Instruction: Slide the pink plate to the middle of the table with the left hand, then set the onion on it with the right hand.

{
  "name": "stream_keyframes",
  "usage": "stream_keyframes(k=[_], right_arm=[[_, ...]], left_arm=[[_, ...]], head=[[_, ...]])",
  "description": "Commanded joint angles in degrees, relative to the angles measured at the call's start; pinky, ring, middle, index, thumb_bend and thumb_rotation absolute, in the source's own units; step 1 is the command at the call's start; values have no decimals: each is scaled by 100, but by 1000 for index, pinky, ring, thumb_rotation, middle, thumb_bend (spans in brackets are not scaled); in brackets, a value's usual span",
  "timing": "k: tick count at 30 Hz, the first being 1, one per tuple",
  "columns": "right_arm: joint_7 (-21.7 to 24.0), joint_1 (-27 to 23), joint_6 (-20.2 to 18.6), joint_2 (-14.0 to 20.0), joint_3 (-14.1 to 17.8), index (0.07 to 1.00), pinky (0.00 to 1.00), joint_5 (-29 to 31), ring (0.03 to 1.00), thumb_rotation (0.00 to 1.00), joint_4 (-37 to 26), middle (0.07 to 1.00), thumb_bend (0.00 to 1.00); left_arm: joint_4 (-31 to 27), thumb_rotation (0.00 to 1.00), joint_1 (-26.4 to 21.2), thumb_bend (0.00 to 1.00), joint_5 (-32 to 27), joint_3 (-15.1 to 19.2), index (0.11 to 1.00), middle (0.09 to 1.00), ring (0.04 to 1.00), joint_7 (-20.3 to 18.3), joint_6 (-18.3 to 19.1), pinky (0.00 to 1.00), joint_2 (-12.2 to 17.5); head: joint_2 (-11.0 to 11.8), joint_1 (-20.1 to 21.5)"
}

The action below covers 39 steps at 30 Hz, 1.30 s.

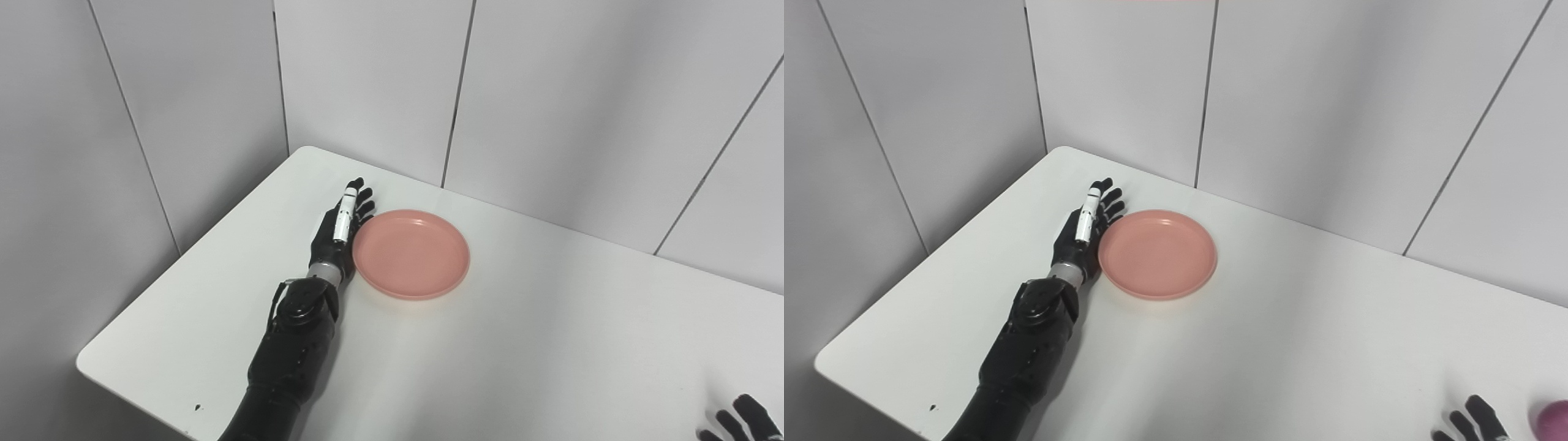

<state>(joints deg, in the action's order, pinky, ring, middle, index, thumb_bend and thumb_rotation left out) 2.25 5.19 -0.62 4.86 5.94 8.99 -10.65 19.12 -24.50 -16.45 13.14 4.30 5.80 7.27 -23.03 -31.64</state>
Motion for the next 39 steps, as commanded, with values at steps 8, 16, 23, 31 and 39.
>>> stream_keyframes(k=[8, 16, 23, 31, 39], right_arm=[[-32, 191, 163, -103, -45, 916, 922, -125, 947, 872, -92, 960, 831], [-118, 225, -75, -216, -99, 957, 999, -194, 983, 878, -314, 990, 836], [-151, 243, -179, -249, -212, 994, 1000, -329, 998, 940, -456, 1000, 650], [-71, 178, 14, -206, -297, 1000, 1000, -267, 1000, 999, -365, 1000, 420], [-102, 196, 54, -268, -364, 1000, 1000, -275, 1000, 1000, -426, 1000, 217]], left_arm=[[-74, 1000, -180, 424, 16, -248, 922, 945, 933, -200, 205, 917, -126], [-306, 1000, -175, 444, 97, -400, 931, 949, 938, -281, 371, 914, -171], [-367, 1000, -213, 416, 54, -468, 938, 949, 938, -342, 522, 913, -222], [-497, 1000, -160, 414, 104, -657, 932, 948, 925, -398, 651, 924, -290], [-590, 1000, -51, 411, 276, -872, 931, 946, 939, -427, 569, 910, -436]], head=[[-103, 246], [-177, 411], [-265, 608], [-341, 962], [-414, 1319]])
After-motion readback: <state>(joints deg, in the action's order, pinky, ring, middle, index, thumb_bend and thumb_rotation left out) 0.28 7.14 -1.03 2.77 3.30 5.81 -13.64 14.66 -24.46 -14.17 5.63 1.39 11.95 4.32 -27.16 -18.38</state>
